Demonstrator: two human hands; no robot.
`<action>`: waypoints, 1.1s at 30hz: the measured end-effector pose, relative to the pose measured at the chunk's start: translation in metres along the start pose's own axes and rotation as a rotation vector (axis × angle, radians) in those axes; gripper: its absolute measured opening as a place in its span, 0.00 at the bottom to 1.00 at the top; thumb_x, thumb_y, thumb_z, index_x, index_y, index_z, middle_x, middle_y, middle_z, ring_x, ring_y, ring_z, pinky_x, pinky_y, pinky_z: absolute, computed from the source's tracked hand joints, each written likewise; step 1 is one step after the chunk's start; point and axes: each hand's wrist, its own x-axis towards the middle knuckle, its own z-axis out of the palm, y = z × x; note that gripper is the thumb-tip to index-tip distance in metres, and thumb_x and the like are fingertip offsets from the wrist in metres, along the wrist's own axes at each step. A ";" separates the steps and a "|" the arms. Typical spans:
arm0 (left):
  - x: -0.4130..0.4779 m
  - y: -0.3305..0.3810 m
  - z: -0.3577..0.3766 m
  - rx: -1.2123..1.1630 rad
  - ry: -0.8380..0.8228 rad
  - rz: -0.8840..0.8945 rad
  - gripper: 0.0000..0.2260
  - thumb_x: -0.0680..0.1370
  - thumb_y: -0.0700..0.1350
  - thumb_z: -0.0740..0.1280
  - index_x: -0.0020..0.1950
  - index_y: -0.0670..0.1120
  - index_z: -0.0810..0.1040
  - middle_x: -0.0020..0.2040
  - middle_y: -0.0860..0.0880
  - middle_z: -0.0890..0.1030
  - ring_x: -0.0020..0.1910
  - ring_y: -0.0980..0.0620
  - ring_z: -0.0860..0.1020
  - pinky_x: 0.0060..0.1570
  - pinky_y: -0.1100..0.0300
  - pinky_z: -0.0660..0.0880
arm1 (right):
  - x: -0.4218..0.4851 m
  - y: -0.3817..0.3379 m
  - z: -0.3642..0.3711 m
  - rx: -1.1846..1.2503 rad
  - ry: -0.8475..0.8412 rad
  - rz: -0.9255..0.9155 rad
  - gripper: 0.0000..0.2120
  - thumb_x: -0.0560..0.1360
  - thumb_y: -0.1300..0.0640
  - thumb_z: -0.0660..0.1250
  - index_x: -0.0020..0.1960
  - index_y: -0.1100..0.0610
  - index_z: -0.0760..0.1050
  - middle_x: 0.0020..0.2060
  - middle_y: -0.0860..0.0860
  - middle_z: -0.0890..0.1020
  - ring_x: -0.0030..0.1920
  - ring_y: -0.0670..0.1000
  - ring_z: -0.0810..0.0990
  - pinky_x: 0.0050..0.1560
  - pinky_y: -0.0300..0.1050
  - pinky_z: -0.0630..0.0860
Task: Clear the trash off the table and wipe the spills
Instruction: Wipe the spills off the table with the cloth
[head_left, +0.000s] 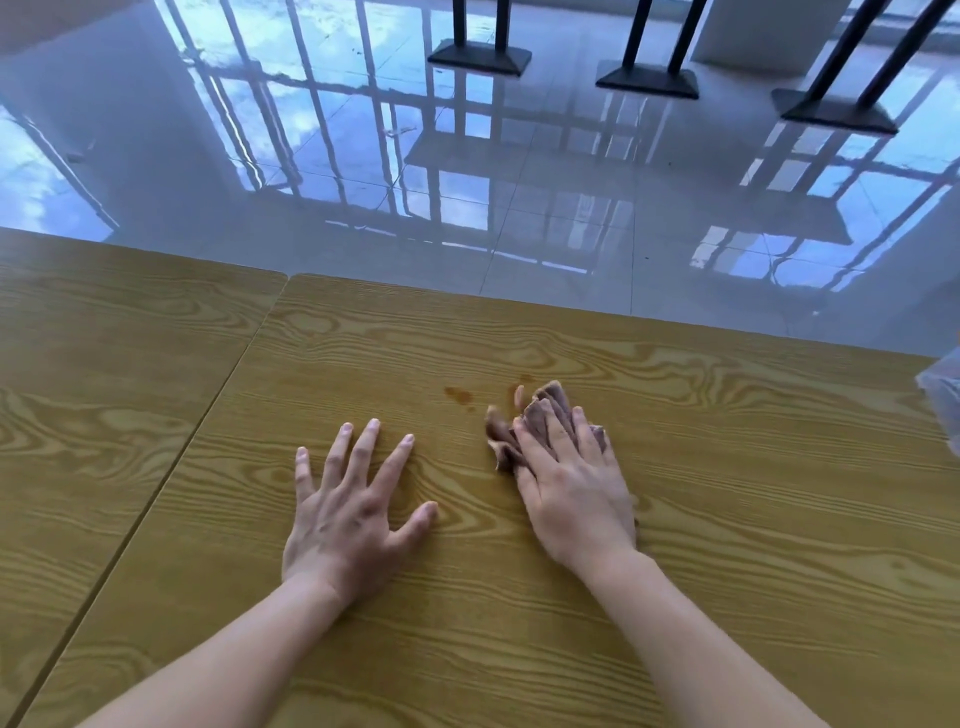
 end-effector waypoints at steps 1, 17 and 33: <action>0.000 0.000 0.000 -0.001 0.003 0.002 0.35 0.73 0.74 0.45 0.77 0.61 0.53 0.79 0.49 0.53 0.78 0.48 0.45 0.73 0.34 0.44 | -0.021 -0.002 0.007 -0.013 0.010 -0.088 0.26 0.82 0.40 0.47 0.79 0.40 0.49 0.80 0.45 0.46 0.80 0.53 0.41 0.78 0.55 0.43; 0.001 0.000 0.005 -0.002 0.015 0.004 0.32 0.74 0.71 0.51 0.77 0.60 0.56 0.79 0.49 0.56 0.78 0.48 0.48 0.72 0.33 0.47 | -0.066 0.005 0.015 -0.024 0.022 -0.299 0.28 0.81 0.41 0.52 0.79 0.42 0.52 0.80 0.46 0.49 0.80 0.53 0.47 0.77 0.54 0.47; 0.001 -0.002 0.007 0.026 0.010 0.006 0.32 0.75 0.71 0.50 0.77 0.59 0.56 0.79 0.48 0.56 0.78 0.46 0.49 0.72 0.33 0.47 | -0.001 0.065 -0.007 -0.027 0.013 -0.136 0.25 0.81 0.41 0.47 0.78 0.39 0.55 0.79 0.42 0.52 0.80 0.50 0.47 0.78 0.48 0.43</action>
